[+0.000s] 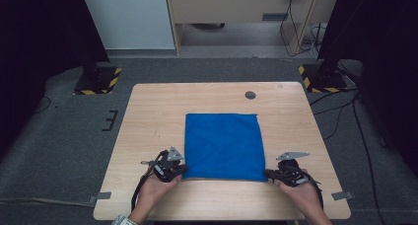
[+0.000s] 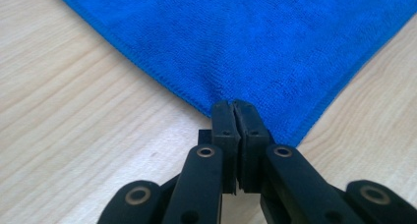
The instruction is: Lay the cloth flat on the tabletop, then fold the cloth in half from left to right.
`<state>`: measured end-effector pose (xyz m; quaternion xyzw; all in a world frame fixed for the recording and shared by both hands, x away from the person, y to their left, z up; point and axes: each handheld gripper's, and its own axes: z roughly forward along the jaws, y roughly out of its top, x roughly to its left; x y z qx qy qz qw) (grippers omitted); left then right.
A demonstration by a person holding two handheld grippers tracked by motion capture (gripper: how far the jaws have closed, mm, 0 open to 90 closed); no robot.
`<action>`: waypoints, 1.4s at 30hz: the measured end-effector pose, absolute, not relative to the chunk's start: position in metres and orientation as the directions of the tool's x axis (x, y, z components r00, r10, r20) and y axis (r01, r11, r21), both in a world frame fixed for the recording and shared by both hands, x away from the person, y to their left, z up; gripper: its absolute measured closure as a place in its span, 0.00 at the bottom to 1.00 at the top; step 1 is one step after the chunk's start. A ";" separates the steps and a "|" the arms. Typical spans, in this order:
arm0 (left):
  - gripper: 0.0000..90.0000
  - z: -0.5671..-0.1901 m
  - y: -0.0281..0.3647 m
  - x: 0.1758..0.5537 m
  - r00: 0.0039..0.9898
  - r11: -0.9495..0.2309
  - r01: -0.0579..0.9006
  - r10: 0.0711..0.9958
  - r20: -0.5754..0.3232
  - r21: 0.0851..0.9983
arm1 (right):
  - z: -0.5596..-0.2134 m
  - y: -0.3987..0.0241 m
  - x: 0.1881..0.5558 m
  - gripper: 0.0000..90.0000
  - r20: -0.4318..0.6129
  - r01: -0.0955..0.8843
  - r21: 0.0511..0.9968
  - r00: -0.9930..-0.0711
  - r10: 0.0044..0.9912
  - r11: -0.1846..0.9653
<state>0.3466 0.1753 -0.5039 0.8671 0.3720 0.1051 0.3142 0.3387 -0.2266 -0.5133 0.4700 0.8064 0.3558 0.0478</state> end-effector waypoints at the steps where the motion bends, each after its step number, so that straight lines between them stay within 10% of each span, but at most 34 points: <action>1: 0.98 -0.504 0.174 0.346 0.703 -0.527 0.580 0.709 -0.055 0.620 | -0.513 -0.228 0.338 0.97 0.254 0.723 0.621 -0.552 0.794 0.304; 8: 0.94 -0.505 0.173 0.338 0.706 -0.535 0.581 0.706 -0.052 0.614 | -0.511 -0.231 0.331 0.91 0.250 0.721 0.622 -0.552 0.795 0.305; 13: 0.54 -0.499 0.183 0.336 0.677 -0.483 0.547 0.736 -0.022 0.684 | -0.504 -0.230 0.331 0.49 0.199 0.667 0.680 -0.568 0.798 0.305; 23: 0.22 -0.490 0.195 0.352 0.678 -0.415 0.512 0.733 -0.057 0.752 | -0.501 -0.209 0.345 0.23 0.155 0.600 0.728 -0.615 0.773 0.331; 42: 0.07 -0.461 0.193 0.419 0.695 -0.402 0.478 0.716 -0.057 0.781 | -0.500 -0.145 0.383 0.20 0.159 0.535 0.754 -0.712 0.684 0.381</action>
